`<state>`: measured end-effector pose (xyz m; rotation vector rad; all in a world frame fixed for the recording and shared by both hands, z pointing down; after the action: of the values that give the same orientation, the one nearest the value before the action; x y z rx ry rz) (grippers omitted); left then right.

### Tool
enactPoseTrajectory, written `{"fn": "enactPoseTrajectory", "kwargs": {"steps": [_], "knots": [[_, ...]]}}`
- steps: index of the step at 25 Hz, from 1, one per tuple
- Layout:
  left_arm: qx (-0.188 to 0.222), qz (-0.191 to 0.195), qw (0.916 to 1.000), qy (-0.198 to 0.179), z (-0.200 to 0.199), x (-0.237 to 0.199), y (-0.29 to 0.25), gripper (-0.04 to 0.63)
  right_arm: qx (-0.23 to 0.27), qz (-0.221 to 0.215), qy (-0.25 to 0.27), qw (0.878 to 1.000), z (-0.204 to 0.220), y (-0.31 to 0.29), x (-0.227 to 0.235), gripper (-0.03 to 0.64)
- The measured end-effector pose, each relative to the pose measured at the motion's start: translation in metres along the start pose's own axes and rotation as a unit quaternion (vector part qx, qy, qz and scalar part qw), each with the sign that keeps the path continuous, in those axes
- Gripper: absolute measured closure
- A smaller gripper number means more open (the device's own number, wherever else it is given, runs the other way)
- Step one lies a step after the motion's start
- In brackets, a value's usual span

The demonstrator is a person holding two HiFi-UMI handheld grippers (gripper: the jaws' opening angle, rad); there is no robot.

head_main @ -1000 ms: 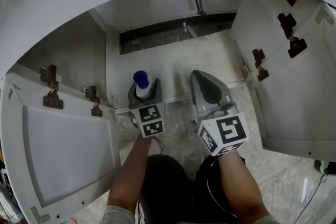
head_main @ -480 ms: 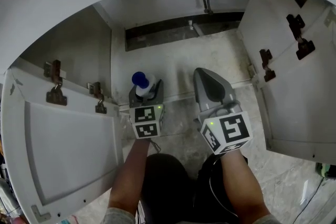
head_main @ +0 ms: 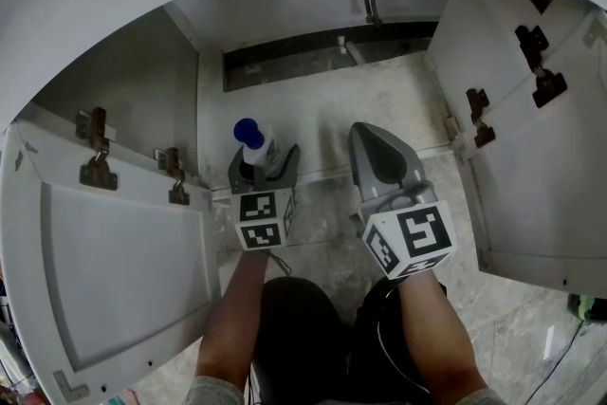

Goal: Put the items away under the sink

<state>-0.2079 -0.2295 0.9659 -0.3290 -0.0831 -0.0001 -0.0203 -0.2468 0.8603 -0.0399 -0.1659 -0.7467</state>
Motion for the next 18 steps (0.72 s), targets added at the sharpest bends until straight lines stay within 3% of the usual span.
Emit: {"fn": "enactPoseTrajectory", "kwargs": {"steps": [10,15,18], "knots": [[0.015,0.003,0.9987,0.049,-0.009,-0.005,0.044,0.204,-0.012,-0.011,0.014,1.000,-0.006,0.001,-0.013,0.618],[0.025,-0.029,0.9973,0.063,-0.045,0.000,0.084,0.204,-0.033,0.005,-0.028,0.999,-0.031,0.027,-0.029,0.618],[0.031,-0.040,0.9966,0.064,-0.081,0.012,0.116,0.260,-0.054,0.015,-0.025,0.998,-0.058,0.043,-0.035,0.618]]}}
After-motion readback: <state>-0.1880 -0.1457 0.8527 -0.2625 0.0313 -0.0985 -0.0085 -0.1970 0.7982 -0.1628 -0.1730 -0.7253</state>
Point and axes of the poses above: the fingertips, and each gripper's own axes: y backward along the fingers, x to its right, z out of its underside, the point moved 6 cm from there along y, backward along the fingers, and after that the axes turned 3 degrees about x, right-handed, at the moved point
